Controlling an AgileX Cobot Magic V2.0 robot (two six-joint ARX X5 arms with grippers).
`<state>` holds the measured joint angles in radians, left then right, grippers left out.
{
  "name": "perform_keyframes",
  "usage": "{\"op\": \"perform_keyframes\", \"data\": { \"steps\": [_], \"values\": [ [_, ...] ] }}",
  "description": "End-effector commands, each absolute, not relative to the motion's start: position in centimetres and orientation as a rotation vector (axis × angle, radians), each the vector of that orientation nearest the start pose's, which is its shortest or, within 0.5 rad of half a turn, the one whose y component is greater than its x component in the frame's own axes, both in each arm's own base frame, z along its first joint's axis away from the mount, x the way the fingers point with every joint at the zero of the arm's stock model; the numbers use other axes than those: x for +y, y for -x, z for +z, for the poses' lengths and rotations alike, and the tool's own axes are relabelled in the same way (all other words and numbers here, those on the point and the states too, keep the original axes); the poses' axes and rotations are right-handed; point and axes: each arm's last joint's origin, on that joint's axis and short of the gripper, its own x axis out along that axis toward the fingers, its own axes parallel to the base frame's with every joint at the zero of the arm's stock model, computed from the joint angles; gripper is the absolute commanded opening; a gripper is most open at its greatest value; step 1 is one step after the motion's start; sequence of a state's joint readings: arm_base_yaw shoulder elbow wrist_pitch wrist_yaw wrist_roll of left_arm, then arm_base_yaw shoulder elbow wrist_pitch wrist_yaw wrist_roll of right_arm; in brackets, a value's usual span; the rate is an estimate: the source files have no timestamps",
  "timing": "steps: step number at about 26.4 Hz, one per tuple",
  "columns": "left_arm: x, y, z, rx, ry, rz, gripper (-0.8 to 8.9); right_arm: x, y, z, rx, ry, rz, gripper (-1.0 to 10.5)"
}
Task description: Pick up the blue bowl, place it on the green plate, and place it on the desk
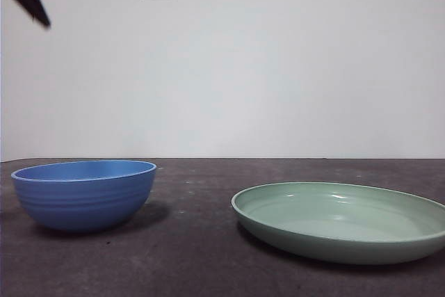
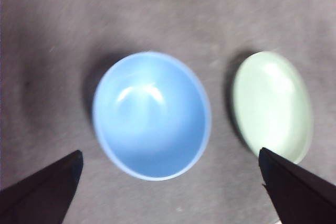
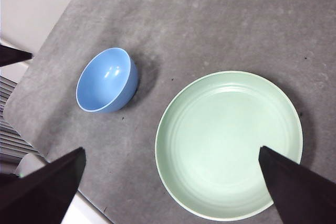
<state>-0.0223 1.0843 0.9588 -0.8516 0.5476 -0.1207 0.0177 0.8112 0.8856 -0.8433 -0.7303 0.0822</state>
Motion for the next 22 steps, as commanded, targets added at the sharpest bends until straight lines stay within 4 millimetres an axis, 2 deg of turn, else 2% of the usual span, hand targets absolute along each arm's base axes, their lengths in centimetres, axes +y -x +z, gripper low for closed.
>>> {"op": "perform_keyframes", "data": {
  "steps": [1, 8, 13, 17, 20, 22],
  "values": [
    [-1.9, -21.3, 28.1, 1.034, 0.336, -0.443, 6.25, 2.2, -14.3, 31.6, 0.746, -0.337, 0.689, 5.6],
    [-2.3, -24.6, 24.2, 1.196, 0.327, -0.397, 6.24, 2.2, -14.3, 31.6, 0.746, -0.336, 0.689, 5.6],
    [-3.4, -26.6, 21.2, 1.273, 0.307, -0.41, 6.22, 2.2, -14.3, 31.6, 0.746, -0.337, 0.689, 5.6],
    [-4.1, -27.9, 19.3, 1.297, 0.235, -0.346, 6.04, 2.2, -14.3, 31.6, 0.747, -0.337, 0.689, 5.6],
    [-4.3, -28.2, 18.6, 1.312, 0.238, -0.343, 4.56, 2.2, -14.3, 31.6, 0.747, -0.337, 0.689, 5.6],
    [-4.3, -28.3, 18.6, 1.31, 0.237, -0.344, 2.44, 2.2, -14.3, 31.6, 0.747, -0.337, 0.689, 5.6]
  ]
}}
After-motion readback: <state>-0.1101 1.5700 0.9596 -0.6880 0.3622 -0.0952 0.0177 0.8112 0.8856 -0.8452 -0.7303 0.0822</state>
